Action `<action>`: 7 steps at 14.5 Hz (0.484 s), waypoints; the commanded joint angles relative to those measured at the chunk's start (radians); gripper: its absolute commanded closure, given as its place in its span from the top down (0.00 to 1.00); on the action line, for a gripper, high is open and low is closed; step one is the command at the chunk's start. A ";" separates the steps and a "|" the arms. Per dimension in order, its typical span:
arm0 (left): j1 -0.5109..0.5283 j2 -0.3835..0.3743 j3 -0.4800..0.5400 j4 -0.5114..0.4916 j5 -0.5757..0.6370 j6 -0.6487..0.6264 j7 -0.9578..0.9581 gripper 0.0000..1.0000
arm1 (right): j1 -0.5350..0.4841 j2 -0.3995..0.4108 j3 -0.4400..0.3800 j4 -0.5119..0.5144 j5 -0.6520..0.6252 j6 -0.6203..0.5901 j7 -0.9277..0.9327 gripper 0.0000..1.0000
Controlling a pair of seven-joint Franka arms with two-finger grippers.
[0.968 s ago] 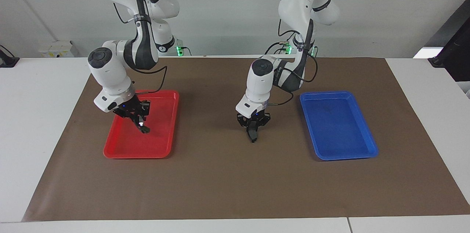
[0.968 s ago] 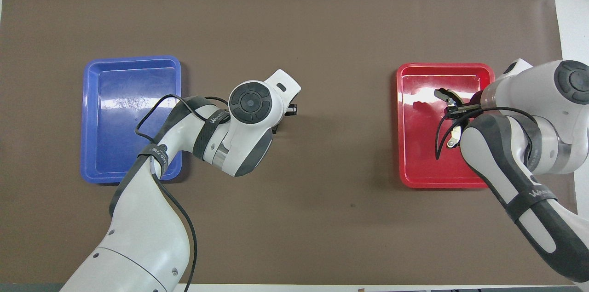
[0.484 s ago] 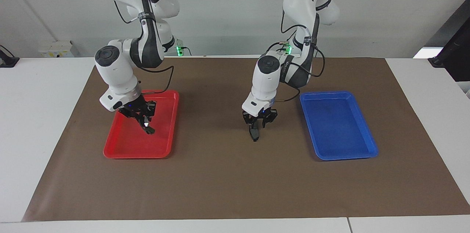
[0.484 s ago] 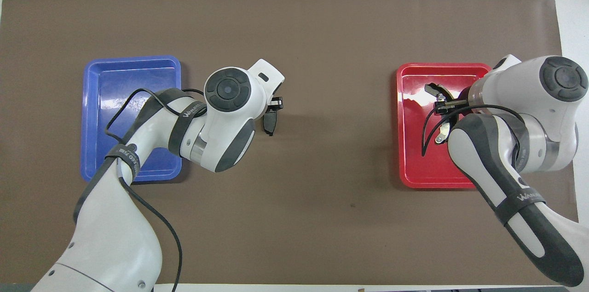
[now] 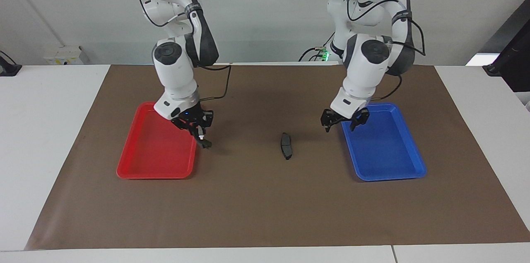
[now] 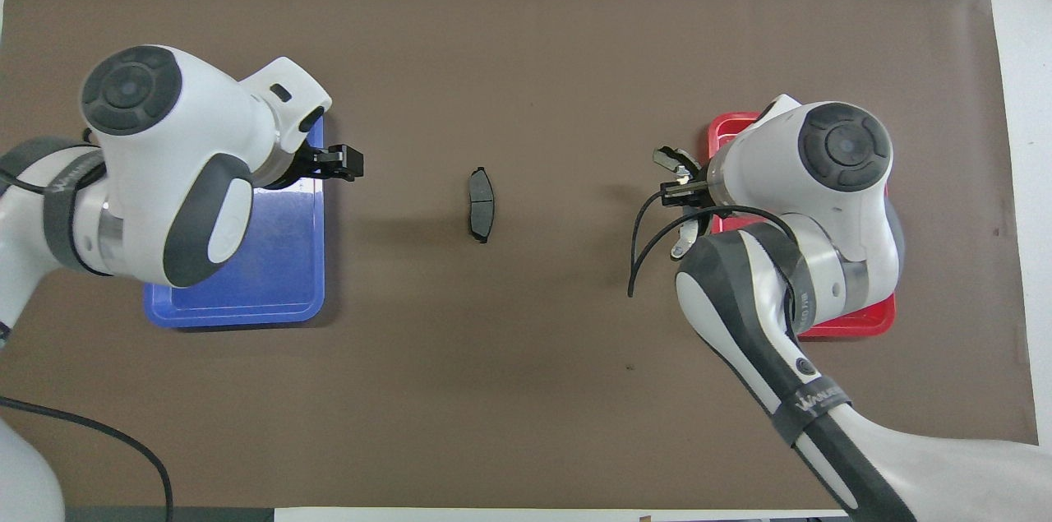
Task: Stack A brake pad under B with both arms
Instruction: 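Set the pad down mid-table with the left gripper while the right gripper approaches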
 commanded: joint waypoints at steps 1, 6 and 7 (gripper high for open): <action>0.121 -0.071 -0.010 -0.024 -0.010 -0.072 0.103 0.98 | 0.086 0.112 0.007 0.153 0.011 -0.061 0.101 0.00; 0.297 -0.143 -0.008 0.040 -0.005 -0.229 0.329 0.98 | 0.212 0.325 0.007 0.411 0.009 -0.083 0.305 0.00; 0.309 -0.143 -0.008 0.074 0.000 -0.279 0.344 0.98 | 0.221 0.345 0.008 0.425 0.009 -0.078 0.321 0.00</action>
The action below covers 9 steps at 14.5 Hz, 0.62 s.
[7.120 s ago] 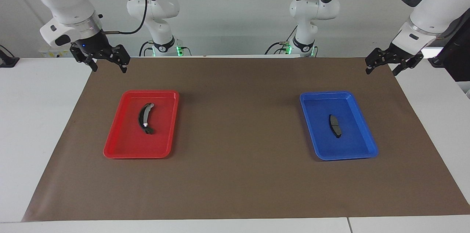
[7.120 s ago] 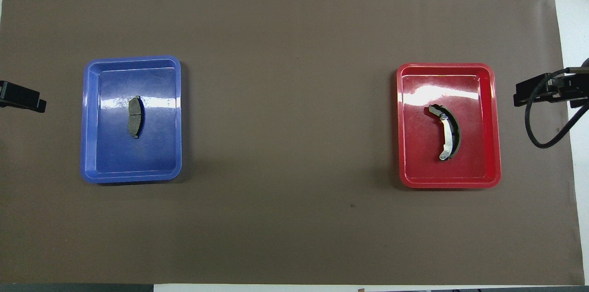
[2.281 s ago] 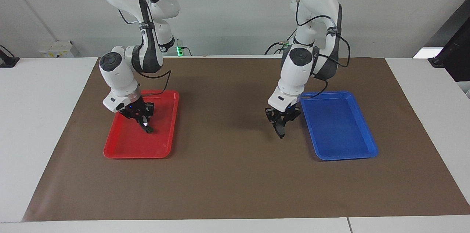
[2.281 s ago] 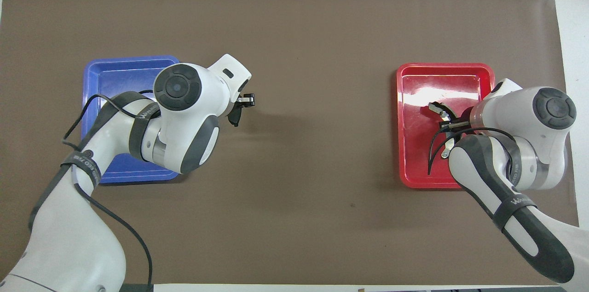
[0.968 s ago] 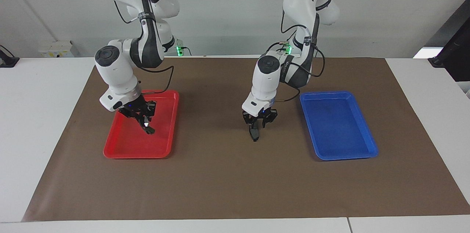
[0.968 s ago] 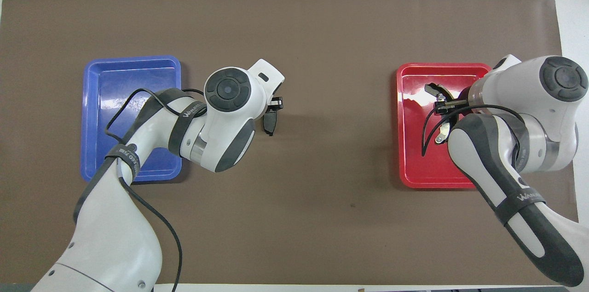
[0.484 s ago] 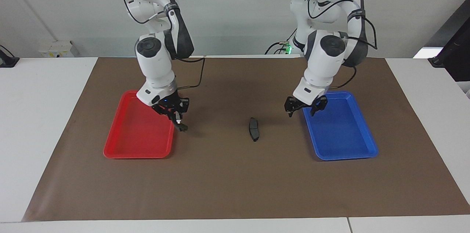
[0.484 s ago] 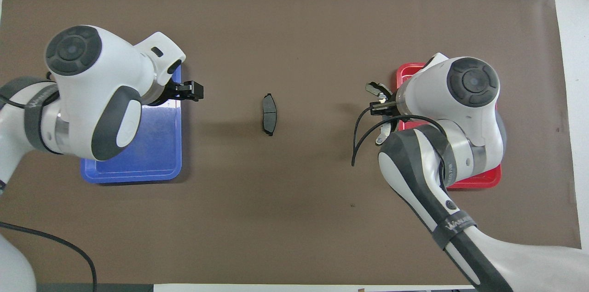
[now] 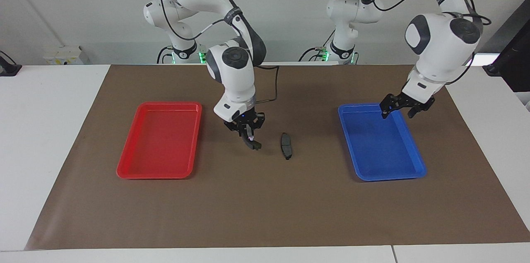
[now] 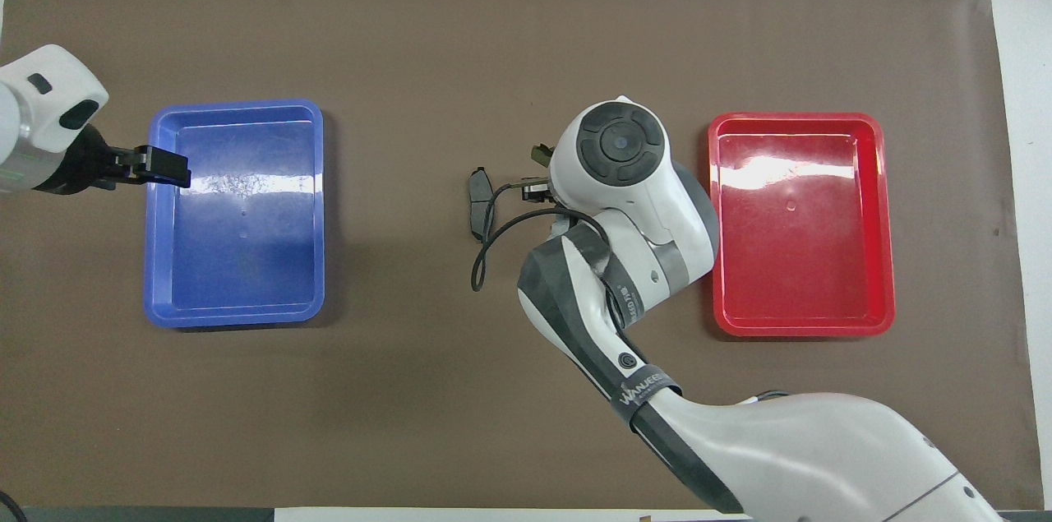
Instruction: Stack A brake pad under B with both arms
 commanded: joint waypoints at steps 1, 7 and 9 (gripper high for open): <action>0.041 -0.013 -0.010 0.090 0.003 -0.139 0.053 0.98 | 0.018 0.084 0.008 0.113 0.010 -0.021 0.051 0.00; 0.101 0.005 -0.010 0.260 0.061 -0.295 0.094 0.98 | 0.055 0.167 0.043 0.161 -0.006 0.016 0.100 0.00; 0.107 0.005 -0.010 0.264 0.061 -0.300 0.117 0.98 | 0.063 0.182 0.043 0.184 -0.005 0.035 0.100 0.00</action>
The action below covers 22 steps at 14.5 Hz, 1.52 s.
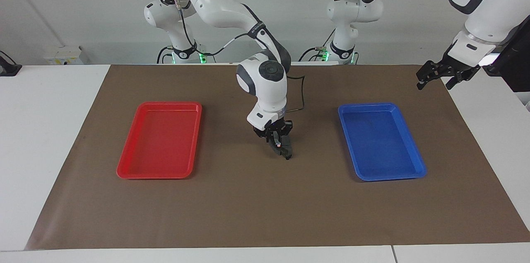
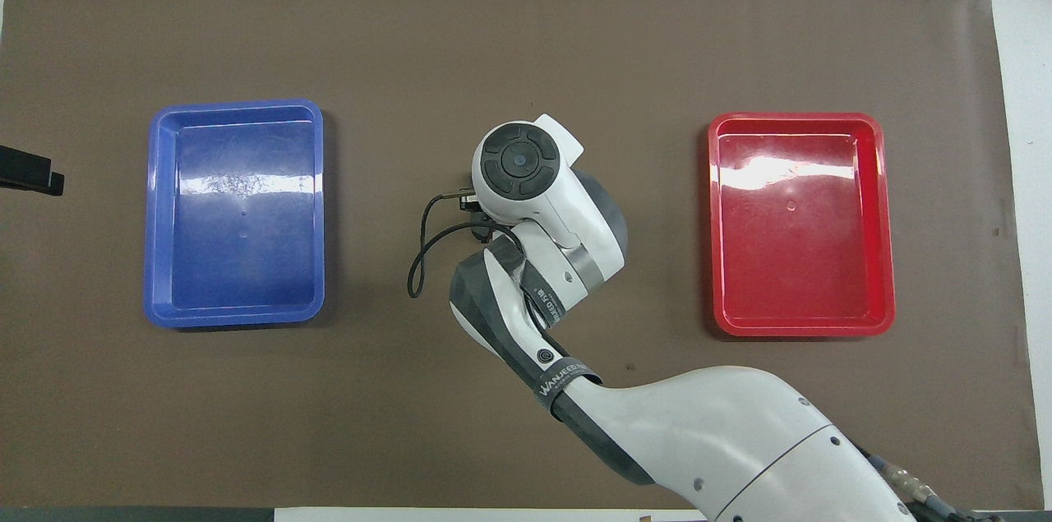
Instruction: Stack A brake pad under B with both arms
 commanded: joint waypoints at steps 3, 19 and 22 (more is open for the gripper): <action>0.022 0.023 -0.009 0.030 0.015 -0.021 0.040 0.99 | 0.007 0.047 0.011 0.063 -0.009 0.012 0.020 0.00; 0.125 -0.003 -0.163 0.010 0.015 -0.034 -0.015 0.99 | 0.011 0.068 0.010 0.053 -0.012 0.106 0.030 0.00; 0.114 -0.016 -0.163 0.007 0.015 -0.042 -0.015 0.99 | 0.010 0.067 0.007 0.060 -0.020 0.067 0.029 0.00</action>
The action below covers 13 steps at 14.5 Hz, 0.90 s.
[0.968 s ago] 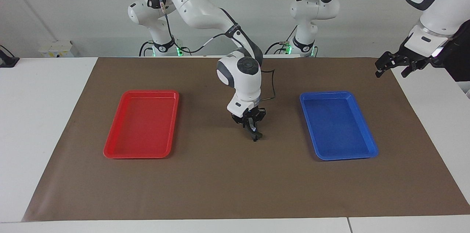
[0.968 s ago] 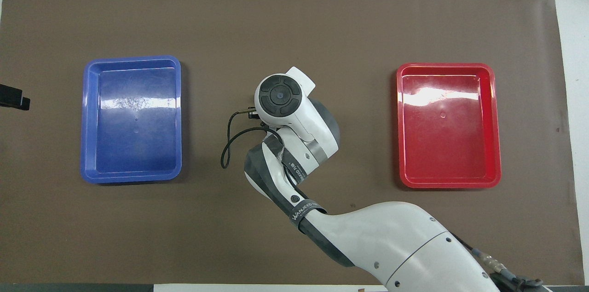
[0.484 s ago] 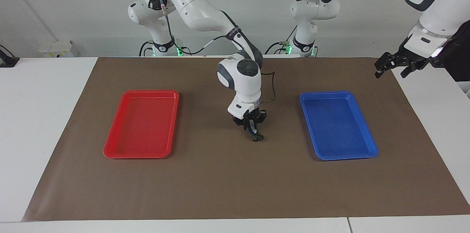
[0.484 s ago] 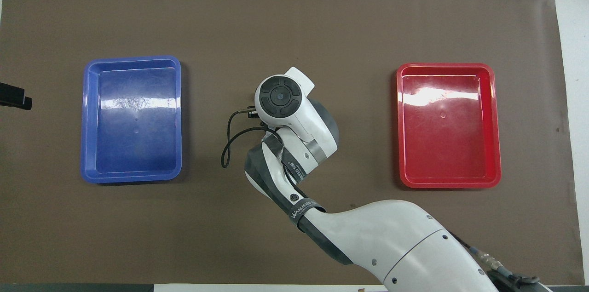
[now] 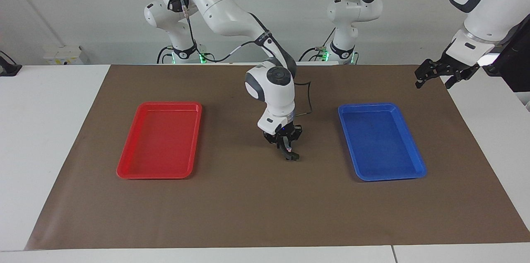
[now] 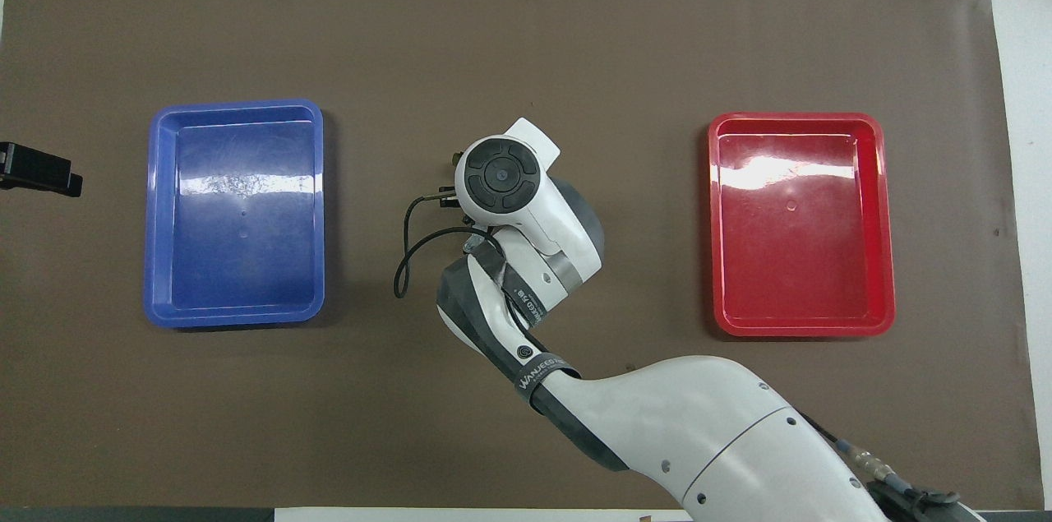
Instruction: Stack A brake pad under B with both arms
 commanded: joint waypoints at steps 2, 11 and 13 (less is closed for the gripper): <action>0.008 -0.025 -0.015 0.003 0.013 -0.039 -0.010 0.99 | -0.011 -0.006 0.006 0.022 -0.045 -0.066 0.027 0.01; 0.017 -0.057 -0.011 0.001 0.003 -0.088 -0.004 0.99 | -0.011 -0.005 0.009 0.012 -0.041 -0.021 0.028 0.01; 0.013 -0.060 -0.012 -0.002 0.003 -0.097 -0.001 0.99 | -0.010 -0.005 0.009 0.011 -0.041 -0.021 0.027 0.01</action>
